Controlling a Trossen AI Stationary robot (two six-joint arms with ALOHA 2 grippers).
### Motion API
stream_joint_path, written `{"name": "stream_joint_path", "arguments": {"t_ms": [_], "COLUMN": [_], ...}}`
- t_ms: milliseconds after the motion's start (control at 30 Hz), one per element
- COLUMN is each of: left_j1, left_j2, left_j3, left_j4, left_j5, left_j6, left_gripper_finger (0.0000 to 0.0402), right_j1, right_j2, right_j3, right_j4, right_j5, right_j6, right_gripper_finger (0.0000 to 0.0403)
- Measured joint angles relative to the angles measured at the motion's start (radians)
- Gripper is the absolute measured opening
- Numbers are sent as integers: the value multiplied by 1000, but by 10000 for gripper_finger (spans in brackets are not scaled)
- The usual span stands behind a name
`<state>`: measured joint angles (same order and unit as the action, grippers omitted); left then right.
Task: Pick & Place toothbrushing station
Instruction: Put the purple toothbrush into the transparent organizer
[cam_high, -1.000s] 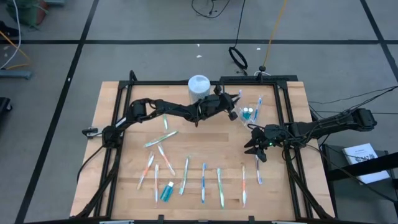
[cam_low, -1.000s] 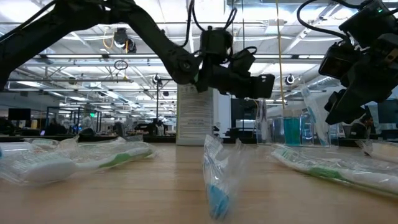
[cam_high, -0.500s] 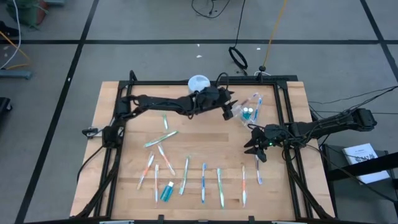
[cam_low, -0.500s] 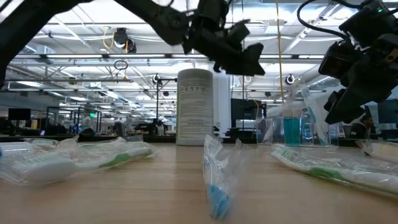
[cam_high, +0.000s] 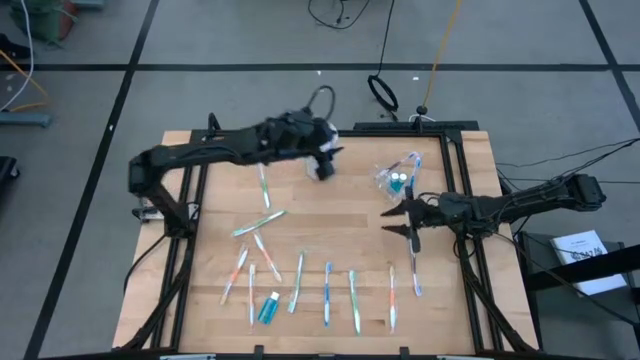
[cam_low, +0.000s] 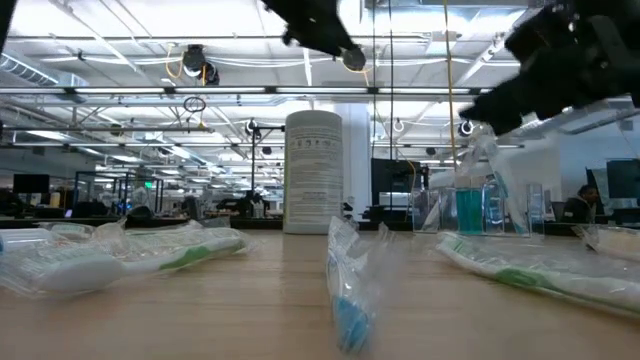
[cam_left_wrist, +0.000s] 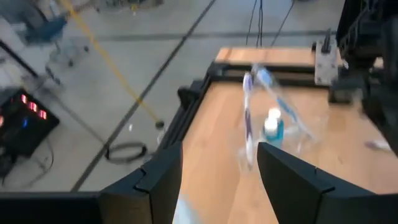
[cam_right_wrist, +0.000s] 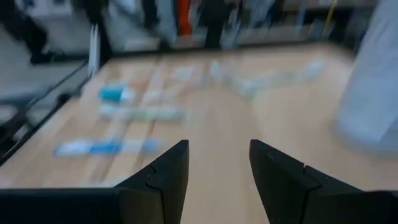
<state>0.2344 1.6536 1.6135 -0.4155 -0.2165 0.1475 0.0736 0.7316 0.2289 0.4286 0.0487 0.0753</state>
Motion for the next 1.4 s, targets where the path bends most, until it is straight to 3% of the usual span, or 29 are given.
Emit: {"name": "stream_joint_path", "arguments": {"t_ms": [133,267,433,600,700,800,867,1000,1200,1300,1400], "left_j1": [15,41,89,131,141,148,148,147,139,139,139], "left_j2": [-99,-169,-221,-264,-289,-303,-303,-303,-302,-302,-299], "left_j3": [0,-3,-79,-226,-327,-399,-417,-420,-421,-421,-421], "left_j4": [-162,-262,-262,-236,-137,-54,-49,-45,-14,12,38], "left_j5": [-2,-2,-2,-2,-3,7,11,15,16,17,17], "left_j6": [-43,-44,-37,-80,-79,-79,-81,-75,-62,-38,-29], "left_gripper_finger": [214,214,214,214,214,214,214,214,214,214,214], "right_j1": [-10,12,40,60,92,129,154,202,292,361,413], "right_j2": [9,86,273,436,465,479,481,482,485,487,487], "right_j3": [0,10,99,262,387,505,551,584,584,583,583], "right_j4": [252,370,419,233,-49,-361,-550,-806,-1129,-1214,-1262], "right_j5": [118,56,115,118,234,388,395,276,-133,-246,-259], "right_j6": [30,1,-2,16,69,232,360,677,1135,1118,932], "right_gripper_finger": [164,164,164,164,164,164,164,164,164,164,164]}}
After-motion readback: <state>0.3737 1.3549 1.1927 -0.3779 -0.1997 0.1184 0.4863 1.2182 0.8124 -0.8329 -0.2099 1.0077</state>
